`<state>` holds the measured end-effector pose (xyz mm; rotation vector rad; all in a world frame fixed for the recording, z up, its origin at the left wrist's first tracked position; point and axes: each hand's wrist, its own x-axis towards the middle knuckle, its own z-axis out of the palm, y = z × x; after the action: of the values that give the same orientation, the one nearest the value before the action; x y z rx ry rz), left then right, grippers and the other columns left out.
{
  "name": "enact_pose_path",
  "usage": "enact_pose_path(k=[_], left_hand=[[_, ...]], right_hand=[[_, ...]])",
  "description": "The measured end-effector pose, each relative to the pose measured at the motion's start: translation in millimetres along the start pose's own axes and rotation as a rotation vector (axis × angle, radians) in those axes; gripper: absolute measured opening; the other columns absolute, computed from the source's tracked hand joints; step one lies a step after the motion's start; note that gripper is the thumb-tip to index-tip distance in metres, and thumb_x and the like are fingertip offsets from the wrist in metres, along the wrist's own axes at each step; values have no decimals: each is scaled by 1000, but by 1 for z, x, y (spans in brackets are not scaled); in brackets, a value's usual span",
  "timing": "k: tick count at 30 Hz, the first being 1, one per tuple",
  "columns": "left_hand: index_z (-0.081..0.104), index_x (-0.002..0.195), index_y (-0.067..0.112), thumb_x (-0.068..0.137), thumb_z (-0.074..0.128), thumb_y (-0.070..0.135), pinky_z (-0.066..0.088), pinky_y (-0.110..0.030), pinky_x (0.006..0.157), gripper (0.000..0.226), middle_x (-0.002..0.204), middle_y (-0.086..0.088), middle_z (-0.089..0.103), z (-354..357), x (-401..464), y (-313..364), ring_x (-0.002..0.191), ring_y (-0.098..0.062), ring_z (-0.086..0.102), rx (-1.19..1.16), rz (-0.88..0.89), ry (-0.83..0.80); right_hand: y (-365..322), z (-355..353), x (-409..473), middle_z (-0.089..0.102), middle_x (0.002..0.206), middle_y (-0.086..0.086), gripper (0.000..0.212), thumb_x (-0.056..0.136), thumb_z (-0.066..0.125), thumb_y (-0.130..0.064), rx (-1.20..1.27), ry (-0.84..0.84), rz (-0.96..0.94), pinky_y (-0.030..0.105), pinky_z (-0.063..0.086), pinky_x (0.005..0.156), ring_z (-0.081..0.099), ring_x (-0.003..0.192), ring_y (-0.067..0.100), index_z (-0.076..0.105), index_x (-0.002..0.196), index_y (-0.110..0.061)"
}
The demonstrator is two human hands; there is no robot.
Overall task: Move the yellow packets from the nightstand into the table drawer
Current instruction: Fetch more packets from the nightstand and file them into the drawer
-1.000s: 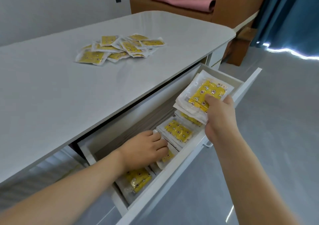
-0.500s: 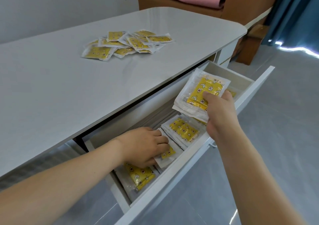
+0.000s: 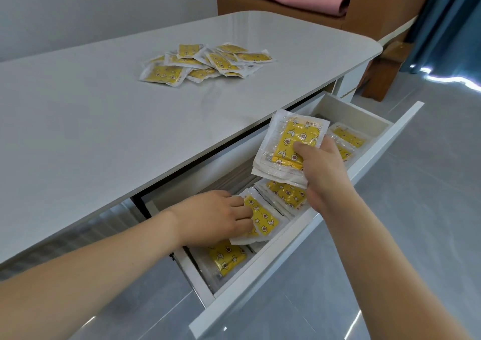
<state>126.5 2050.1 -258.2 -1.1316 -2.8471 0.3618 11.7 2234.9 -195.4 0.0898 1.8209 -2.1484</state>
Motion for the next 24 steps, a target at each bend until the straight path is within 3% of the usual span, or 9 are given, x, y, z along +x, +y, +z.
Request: enact_pose_path(k=[7,8,10,12,14,16,19,21,24], left_hand=[[53,96,14,79,64,7,46,-32,51,22,99,-3,56,-9,-24,16,82,-23,54,-100,-46,-26],[52,100,14,80,62,8,45,-34,53,23,104,-3,52,-11,-21,18,86,-24,54,-178,-111,-108],[51,106,17,84,61,18,45,-35,61,24,111,1,46,-22,-14,20,93,-23,53,-391,-309,-464],[56,101,21,83,62,28,45,-32,56,20,107,3,54,-30,-11,18,88,-20,57,-589,-450,-662],[59,91,25,81,59,35,54,-37,61,15,97,3,62,-31,-10,13,82,-19,62,-711,-593,-586],[56,91,22,81,58,45,56,-43,77,25,102,1,60,-27,-10,8,93,-20,61,-619,-741,-466],[51,124,19,80,60,65,49,-38,90,64,126,-5,51,-20,-5,7,117,-25,50,-477,-943,-557],[45,133,17,77,65,67,49,-35,85,78,127,-5,53,-19,-2,9,113,-24,53,-514,-978,-620],[43,128,17,70,75,63,49,-32,73,81,112,0,56,-21,-1,12,91,-19,52,-578,-945,-579]], right_hand=[[7,9,-3,69,107,3,18,95,58,-14,-105,-44,1,49,58,85,70,93,24,54,107,-26],[7,10,-4,69,107,3,17,96,58,-14,-118,-54,5,48,58,84,70,92,24,54,107,-27],[8,12,-5,70,106,3,17,96,58,-14,-139,-71,17,47,59,83,71,91,23,55,108,-26],[7,12,-5,70,106,4,18,96,59,-14,-152,-79,22,48,59,83,71,91,24,55,110,-25],[5,12,-5,70,107,5,22,96,59,-14,-161,-83,31,48,59,82,71,91,25,55,116,-23],[3,11,-5,70,108,5,26,96,58,-14,-169,-88,38,48,59,81,71,91,25,55,121,-21],[2,9,-4,70,108,5,26,96,58,-14,-178,-92,41,47,59,82,71,92,25,55,122,-21],[1,9,-3,70,108,5,27,96,57,-14,-178,-98,45,46,59,80,71,92,25,55,123,-21],[1,7,0,70,107,5,27,96,57,-14,-187,-97,43,46,60,80,71,91,25,55,122,-20]])
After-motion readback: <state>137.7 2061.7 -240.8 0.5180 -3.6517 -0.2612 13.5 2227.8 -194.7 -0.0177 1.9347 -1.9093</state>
